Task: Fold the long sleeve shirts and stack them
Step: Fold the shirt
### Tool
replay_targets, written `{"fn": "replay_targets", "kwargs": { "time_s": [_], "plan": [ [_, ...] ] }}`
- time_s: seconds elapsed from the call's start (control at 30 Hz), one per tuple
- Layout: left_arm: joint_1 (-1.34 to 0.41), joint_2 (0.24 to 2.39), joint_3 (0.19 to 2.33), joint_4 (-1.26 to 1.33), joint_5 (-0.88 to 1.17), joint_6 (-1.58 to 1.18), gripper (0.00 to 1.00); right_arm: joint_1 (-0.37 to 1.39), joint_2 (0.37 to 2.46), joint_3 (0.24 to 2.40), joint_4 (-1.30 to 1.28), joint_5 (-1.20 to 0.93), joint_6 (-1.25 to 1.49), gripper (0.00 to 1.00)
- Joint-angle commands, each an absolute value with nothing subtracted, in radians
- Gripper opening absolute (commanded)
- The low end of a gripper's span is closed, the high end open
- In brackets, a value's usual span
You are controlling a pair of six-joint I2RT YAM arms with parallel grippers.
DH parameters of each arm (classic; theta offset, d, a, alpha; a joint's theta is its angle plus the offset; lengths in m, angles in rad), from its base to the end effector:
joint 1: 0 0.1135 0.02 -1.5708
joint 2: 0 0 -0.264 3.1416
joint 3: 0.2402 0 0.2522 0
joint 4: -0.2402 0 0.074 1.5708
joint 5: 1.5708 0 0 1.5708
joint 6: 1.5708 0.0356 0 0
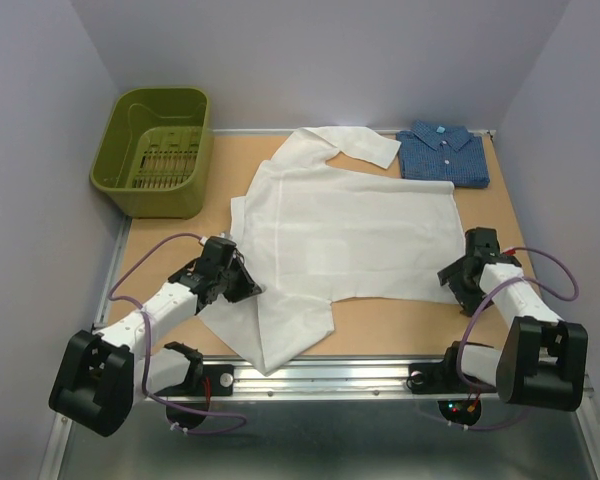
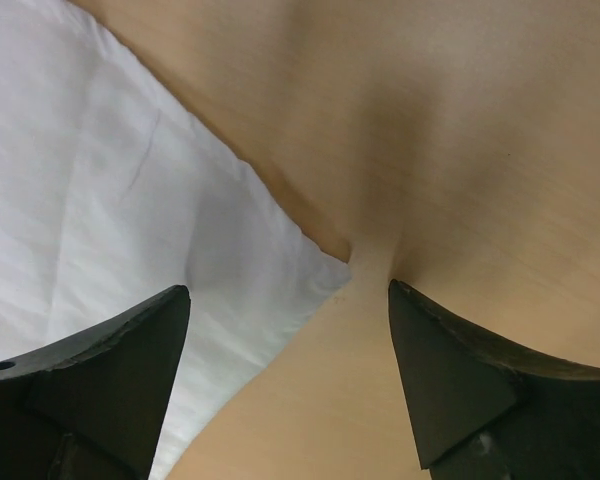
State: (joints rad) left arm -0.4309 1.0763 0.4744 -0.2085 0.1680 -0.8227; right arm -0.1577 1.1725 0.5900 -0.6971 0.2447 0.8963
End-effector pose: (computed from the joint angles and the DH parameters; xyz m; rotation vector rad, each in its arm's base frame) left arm 0.1845 -0.0914 0.1776 -0.4064 2.4828 -0.7609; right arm 0.1827 -0.0378 0.1682 1.4406 2.3760 -0.1715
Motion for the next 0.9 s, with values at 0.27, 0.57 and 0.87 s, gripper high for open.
{"fn": "replay_targets", "kwargs": {
  "time_s": [0.27, 0.57, 0.87],
  "plan": [
    [-0.436, 1.114, 0.479, -0.129, 0.216, -0.788, 0.03, -0.166, 1.222, 0.554, -0.666, 0.342, 0.96, 0.67],
    [-0.434, 1.046, 0.503, -0.21, 0.163, -0.779, 0.0, -0.166, 1.192, 0.568, -0.66, 0.386, 0.91, 0.26],
    [-0.426, 0.986, 0.506, -0.275, 0.13, -0.772, 0.0, -0.166, 1.129, 0.597, -0.699, 0.365, 0.882, 0.01]
  ]
}}
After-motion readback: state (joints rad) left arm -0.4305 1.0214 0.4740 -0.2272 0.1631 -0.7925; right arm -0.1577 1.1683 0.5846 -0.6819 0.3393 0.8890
